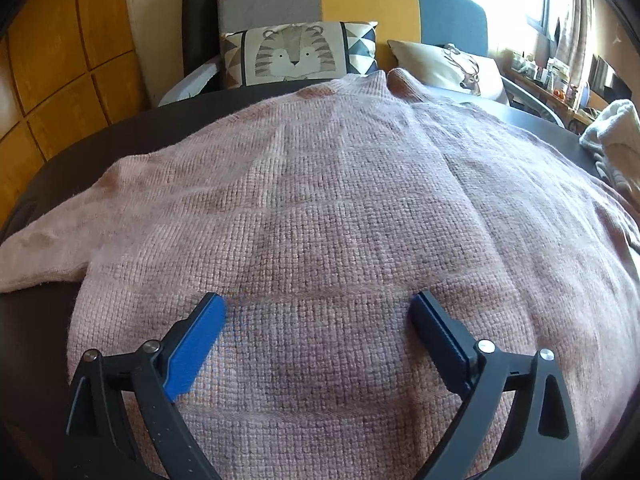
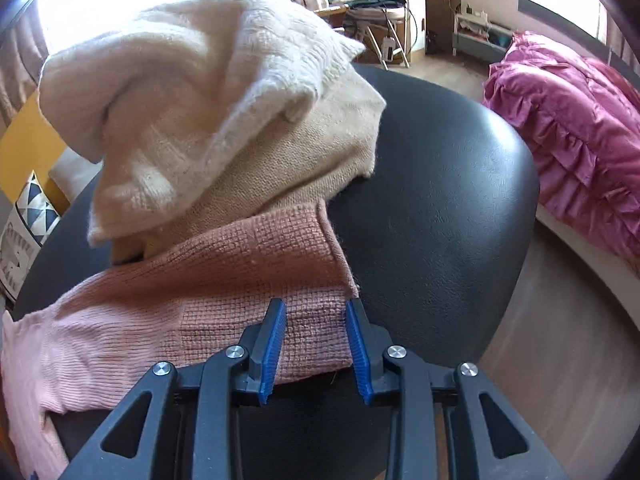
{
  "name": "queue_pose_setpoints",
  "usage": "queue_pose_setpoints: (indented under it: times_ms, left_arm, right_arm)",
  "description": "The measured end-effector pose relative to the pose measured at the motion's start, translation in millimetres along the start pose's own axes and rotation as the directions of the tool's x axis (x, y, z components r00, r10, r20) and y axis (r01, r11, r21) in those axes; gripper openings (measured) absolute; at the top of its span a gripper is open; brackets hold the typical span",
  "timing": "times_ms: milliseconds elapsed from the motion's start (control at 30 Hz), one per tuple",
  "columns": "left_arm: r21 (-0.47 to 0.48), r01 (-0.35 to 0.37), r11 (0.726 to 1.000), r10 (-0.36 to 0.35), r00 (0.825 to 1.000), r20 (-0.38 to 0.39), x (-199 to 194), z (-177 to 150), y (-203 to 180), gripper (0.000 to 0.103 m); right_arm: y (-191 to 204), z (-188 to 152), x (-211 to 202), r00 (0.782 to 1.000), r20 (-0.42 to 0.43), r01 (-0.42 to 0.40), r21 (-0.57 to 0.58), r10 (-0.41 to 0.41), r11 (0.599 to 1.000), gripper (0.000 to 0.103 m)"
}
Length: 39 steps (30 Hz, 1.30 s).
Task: Fold clothes
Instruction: 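Grasp the pink sleeve with the right gripper and lift it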
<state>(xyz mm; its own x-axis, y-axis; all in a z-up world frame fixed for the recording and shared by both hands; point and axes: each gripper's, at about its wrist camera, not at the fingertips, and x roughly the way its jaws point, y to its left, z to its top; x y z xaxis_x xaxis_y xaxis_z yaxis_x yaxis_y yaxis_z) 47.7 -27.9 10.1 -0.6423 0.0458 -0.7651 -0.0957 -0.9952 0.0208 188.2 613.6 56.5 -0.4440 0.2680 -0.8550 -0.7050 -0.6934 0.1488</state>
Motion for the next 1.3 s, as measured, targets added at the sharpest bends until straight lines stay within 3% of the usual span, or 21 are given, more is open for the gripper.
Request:
queue_pose_setpoints:
  times_ms: [300, 500, 667, 833, 967, 1300]
  left_arm:
    - [-0.003, -0.007, 1.0, 0.007, 1.0, -0.004, 0.0, -0.4, 1.1, 0.097]
    - [-0.004, -0.006, 1.0, 0.006, 1.0, -0.002, -0.5, -1.0, 1.4, 0.097]
    - [-0.004, -0.005, 1.0, 0.005, 1.0, -0.003, -0.8, -0.9, 1.9, 0.097]
    - [-0.006, -0.007, 1.0, 0.007, 1.0, -0.004, -1.2, -1.0, 1.2, 0.097]
    - [-0.006, -0.008, 1.0, 0.008, 1.0, -0.003, -1.1, -1.0, 0.8, 0.097]
    - [-0.005, -0.009, 1.0, 0.009, 1.0, -0.001, -0.5, -1.0, 0.8, 0.097]
  right_arm:
    - [13.9, -3.4, -1.5, 0.997, 0.003, 0.082, -0.022, -0.082, 0.996, 0.033]
    - [32.3, -6.0, 1.9, 0.992, 0.012, 0.124, -0.101, -0.124, 0.987, 0.034]
    - [31.0, -9.7, -5.9, 0.995, 0.015, 0.103, -0.07, -0.102, 0.992, 0.033]
    - [26.8, -13.8, -13.5, 0.988, 0.038, 0.149, -0.05, -0.147, 0.988, 0.034]
    - [7.0, -3.6, -2.8, 0.994, 0.017, 0.113, -0.05, -0.112, 0.992, 0.034]
    - [-0.4, -5.5, 0.1, 0.997, 0.014, 0.078, -0.058, -0.077, 0.995, 0.036]
